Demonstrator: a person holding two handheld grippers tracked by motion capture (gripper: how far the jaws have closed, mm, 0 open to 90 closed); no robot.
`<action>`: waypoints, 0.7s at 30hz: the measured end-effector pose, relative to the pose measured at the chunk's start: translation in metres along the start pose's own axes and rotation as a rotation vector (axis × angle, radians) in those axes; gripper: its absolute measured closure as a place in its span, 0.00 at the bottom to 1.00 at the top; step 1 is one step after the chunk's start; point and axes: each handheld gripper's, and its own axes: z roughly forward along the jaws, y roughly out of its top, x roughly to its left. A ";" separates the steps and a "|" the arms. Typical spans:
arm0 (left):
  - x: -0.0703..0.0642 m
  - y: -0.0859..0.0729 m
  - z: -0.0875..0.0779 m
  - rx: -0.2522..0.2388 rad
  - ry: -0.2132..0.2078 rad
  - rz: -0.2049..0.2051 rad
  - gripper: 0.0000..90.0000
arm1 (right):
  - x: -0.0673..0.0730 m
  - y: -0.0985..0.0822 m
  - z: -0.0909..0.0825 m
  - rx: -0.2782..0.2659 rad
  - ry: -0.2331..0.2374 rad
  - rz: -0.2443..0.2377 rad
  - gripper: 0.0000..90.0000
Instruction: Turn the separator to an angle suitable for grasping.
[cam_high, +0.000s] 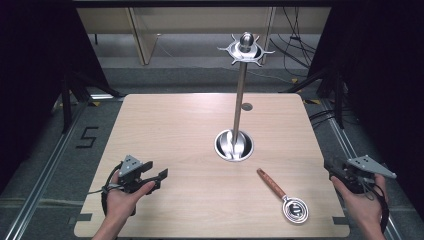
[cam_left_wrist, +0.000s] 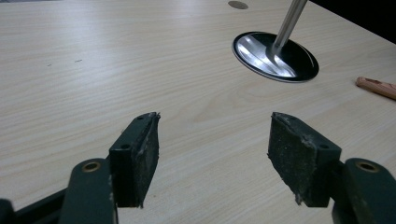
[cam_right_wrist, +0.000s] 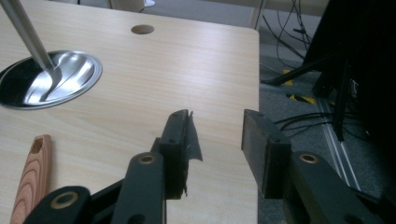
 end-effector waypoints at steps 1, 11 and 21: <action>0.000 0.000 0.000 -0.001 -0.001 0.000 0.37 | 0.002 0.000 0.000 0.009 0.003 0.018 0.73; -0.001 0.000 0.000 0.001 0.000 -0.005 0.37 | 0.011 0.008 0.007 0.083 0.106 -0.109 1.00; -0.002 0.001 0.000 -0.001 -0.009 0.006 0.37 | 0.034 0.011 0.019 0.245 0.257 -0.174 0.88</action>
